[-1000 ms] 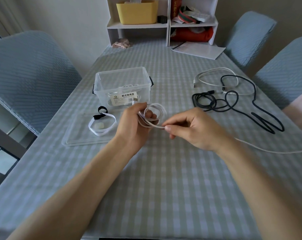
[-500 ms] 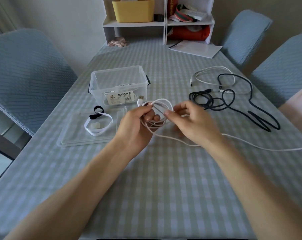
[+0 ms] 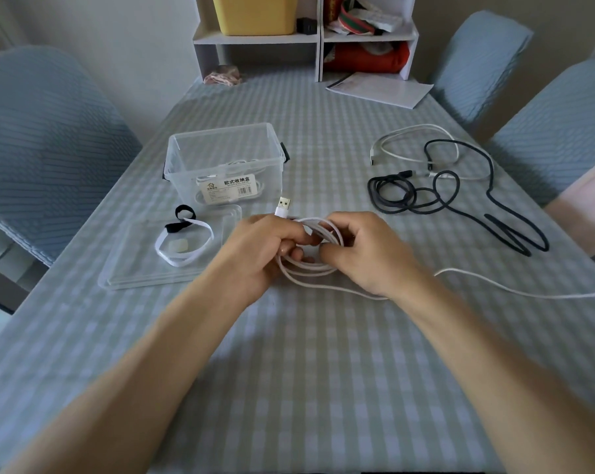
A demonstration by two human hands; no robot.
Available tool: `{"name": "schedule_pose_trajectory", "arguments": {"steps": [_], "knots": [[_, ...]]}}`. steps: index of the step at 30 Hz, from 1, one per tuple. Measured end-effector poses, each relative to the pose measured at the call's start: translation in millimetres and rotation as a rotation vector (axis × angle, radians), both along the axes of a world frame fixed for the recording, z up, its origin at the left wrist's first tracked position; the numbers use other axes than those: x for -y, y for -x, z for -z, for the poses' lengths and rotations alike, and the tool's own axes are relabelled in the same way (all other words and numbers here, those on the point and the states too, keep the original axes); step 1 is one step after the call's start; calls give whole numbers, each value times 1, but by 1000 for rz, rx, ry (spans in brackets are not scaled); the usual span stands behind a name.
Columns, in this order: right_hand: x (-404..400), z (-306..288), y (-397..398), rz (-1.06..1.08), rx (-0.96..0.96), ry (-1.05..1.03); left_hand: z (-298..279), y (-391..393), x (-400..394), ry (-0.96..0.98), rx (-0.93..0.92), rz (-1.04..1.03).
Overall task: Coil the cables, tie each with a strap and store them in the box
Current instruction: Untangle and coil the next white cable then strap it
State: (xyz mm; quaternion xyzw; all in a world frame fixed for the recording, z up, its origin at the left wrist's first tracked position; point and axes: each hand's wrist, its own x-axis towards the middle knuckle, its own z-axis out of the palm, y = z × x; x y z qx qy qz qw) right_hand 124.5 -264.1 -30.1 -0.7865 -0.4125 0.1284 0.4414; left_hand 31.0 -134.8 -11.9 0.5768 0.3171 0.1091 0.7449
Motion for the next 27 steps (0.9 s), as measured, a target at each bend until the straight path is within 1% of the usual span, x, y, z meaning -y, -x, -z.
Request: {"name": "schedule_pose_trajectory", "arguments": {"steps": [2, 4, 7, 10, 15, 17, 20, 22, 24, 27], "knots": [[-1, 0, 3, -42, 43, 0, -2, 1, -2, -28, -21, -15], [0, 1, 4, -59, 62, -16, -3, 2, -1, -101, -16, 4], [2, 3, -1, -13, 33, -43, 0, 2, 3, -260, 21, 69], [1, 4, -3, 43, 24, -49, 2, 5, 3, -374, 50, 95], [4, 2, -8, 135, 6, -114, 1, 13, 3, -335, 132, 140], [6, 2, -9, 141, 18, -119, 2, 13, 0, -398, 100, 158], [8, 3, -12, 152, 4, -87, 4, 10, -8, -635, 16, 59], [10, 4, -16, 175, -34, -51, 4, 10, -15, -738, -12, -9], [11, 3, -16, 173, -71, -32, 3, 9, -19, -760, -38, -62], [11, 0, -13, 95, -91, -15, 2, 7, -27, -763, -61, -121]]}}
